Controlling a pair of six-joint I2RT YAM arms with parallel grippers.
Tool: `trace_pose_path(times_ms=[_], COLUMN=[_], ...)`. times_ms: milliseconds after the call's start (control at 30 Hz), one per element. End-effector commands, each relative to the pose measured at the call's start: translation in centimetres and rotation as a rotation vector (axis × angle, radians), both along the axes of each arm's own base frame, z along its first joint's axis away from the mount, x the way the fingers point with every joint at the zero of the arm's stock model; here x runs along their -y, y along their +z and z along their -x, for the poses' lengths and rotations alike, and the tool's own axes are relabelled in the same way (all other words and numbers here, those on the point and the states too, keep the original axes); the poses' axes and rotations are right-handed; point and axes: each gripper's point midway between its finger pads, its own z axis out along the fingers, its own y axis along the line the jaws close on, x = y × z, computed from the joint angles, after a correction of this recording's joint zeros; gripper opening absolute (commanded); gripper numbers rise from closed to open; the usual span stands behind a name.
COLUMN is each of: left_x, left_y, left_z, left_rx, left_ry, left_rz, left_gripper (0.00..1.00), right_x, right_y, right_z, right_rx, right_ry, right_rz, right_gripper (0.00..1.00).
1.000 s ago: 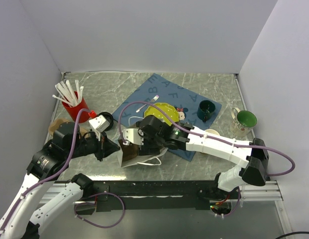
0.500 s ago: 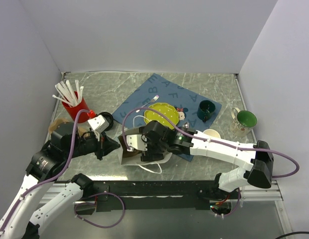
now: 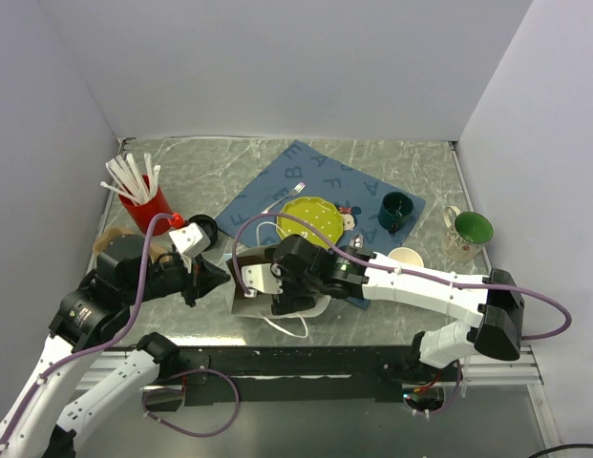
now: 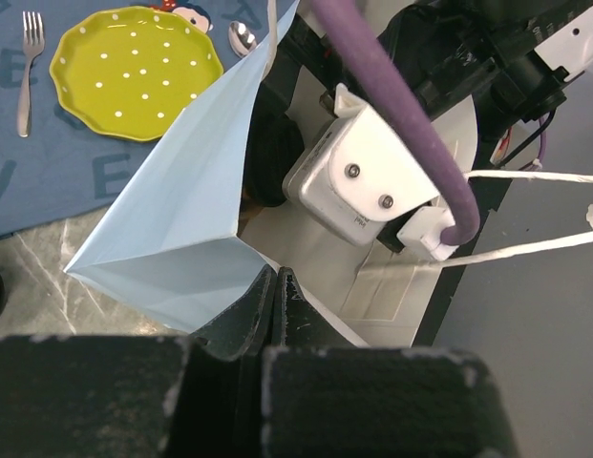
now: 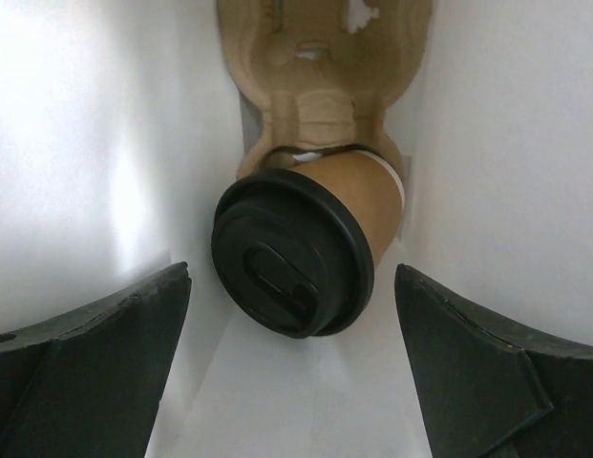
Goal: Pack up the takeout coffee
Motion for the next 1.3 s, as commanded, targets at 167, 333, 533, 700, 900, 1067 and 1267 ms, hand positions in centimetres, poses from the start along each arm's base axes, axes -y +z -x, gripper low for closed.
trace_pose_path(times_ms=[167,333,533,700,900,1067,1267], left_x=[0.4,0.5,0.5,0.5,0.5,0.4,0.4], left_y=[1.7,1.5,1.5,1.4,1.3,1.1,0.9], left_z=[0.4,0.3,0.4,0.4,0.2,-0.1,-0.3], left_rx=[0.076,0.091,0.096,0.094,0.1,0.105,0.118], left_ry=[-0.053,-0.073,-0.082,-0.084,-0.082,-0.074,-0.074], left_rz=[0.03,0.012,0.012,0.006,-0.003,-0.016,-0.023], left_gripper=[0.01,0.01,0.01,0.01,0.01,0.01,0.01], right_x=[-1.7,-1.8,-1.9,-2.1,-2.3,-2.5,-1.6], right_y=[-0.9,-1.0,-1.1,-1.0,0.7,3.0,4.5], right_z=[0.6,0.4,0.2,0.2,-0.2,-0.9,-1.2], right_rx=[-0.038,-0.04,-0.037,-0.042,-0.017,-0.006,0.013], right_ry=[0.068,0.068,0.066,0.069,0.057,0.022,-0.024], right_rz=[0.019,0.025,0.037,0.036,0.007,-0.051,-0.097], right_gripper=[0.87,0.79,0.72,0.63,0.63,0.59,0.58])
